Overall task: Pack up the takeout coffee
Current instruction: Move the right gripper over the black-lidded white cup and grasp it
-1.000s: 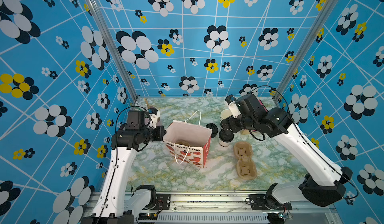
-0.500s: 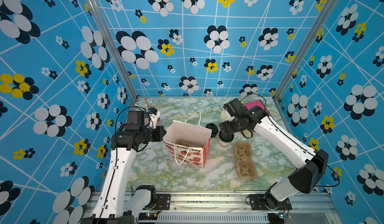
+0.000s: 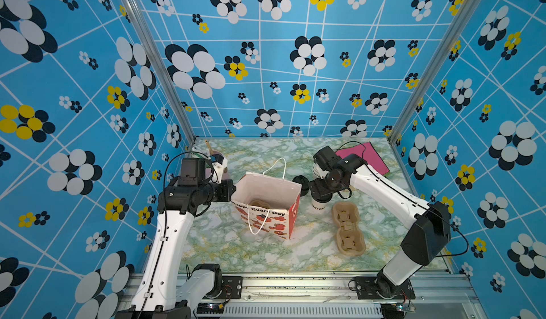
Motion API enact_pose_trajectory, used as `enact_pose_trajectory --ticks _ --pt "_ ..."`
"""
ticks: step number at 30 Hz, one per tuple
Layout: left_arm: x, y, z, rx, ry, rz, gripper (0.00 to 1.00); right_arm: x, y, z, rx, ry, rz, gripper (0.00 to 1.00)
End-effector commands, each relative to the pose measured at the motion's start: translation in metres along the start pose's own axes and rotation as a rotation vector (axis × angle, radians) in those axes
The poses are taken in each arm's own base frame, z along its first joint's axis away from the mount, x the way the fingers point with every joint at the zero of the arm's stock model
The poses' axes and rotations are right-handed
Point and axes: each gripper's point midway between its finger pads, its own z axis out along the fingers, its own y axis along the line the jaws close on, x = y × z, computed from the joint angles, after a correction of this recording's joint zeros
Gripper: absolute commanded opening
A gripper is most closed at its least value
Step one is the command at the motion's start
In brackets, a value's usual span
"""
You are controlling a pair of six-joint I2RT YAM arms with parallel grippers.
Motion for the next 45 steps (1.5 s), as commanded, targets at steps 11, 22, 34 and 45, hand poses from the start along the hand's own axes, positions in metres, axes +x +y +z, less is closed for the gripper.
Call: enact_pose_trajectory --ticks 11,22,34,45 --pt "0.012 0.005 -0.001 -0.018 0.023 -0.015 0.05 0.006 -0.003 0.023 -0.001 0.045 0.028 0.92" --pt "0.013 0.006 0.0 -0.019 0.028 -0.017 0.05 0.005 -0.003 0.032 -0.002 0.054 0.03 0.85" --pt "0.015 0.006 0.002 -0.019 0.032 -0.02 0.05 0.006 -0.007 0.041 0.006 0.07 0.035 0.77" --pt "0.016 0.007 0.003 -0.017 0.034 -0.022 0.05 0.015 -0.009 0.051 0.018 0.104 0.027 0.74"
